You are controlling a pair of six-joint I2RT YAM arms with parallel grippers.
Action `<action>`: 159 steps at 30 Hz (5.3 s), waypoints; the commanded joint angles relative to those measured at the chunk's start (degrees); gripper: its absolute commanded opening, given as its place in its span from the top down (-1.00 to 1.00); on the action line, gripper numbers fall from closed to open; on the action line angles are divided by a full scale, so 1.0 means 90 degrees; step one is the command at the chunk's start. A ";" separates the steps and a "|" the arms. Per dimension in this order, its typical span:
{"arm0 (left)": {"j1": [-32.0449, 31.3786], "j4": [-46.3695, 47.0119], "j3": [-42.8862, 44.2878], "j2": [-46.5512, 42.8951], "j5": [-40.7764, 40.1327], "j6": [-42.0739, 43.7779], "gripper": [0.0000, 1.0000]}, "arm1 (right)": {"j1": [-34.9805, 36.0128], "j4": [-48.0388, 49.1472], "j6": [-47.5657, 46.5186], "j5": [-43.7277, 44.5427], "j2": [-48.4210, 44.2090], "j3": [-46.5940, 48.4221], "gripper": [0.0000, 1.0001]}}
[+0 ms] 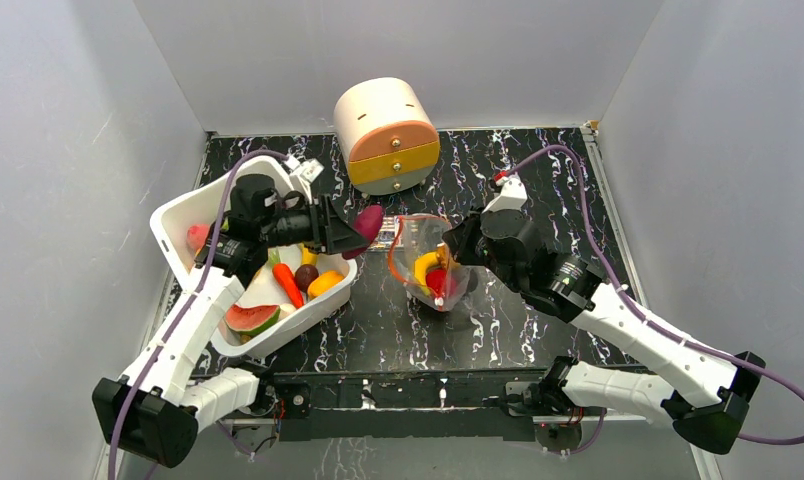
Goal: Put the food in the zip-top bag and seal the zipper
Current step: Place the fake vegetable in the zipper food storage bag, then pick up the fake vegetable from the bin.
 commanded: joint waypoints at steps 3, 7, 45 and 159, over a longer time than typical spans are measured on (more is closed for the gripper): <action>-0.0916 0.0681 0.0051 -0.0071 0.0079 -0.0582 0.38 | 0.0028 0.0935 -0.0164 -0.0023 -0.0173 0.0154 1.00; -0.1110 0.0490 0.0165 0.0127 -0.0157 -0.0510 0.38 | 0.0027 0.0953 -0.0178 0.0007 -0.0167 0.0206 1.00; -0.1922 0.0193 0.0486 0.0387 -0.1982 -0.0577 -0.38 | 0.0029 0.1428 0.0088 -0.1021 -0.0120 -0.0381 1.00; 0.2650 -0.0841 0.1007 0.2472 -0.4447 0.0240 0.13 | 0.0027 0.0392 0.0307 -0.0086 -0.0685 -0.0326 1.00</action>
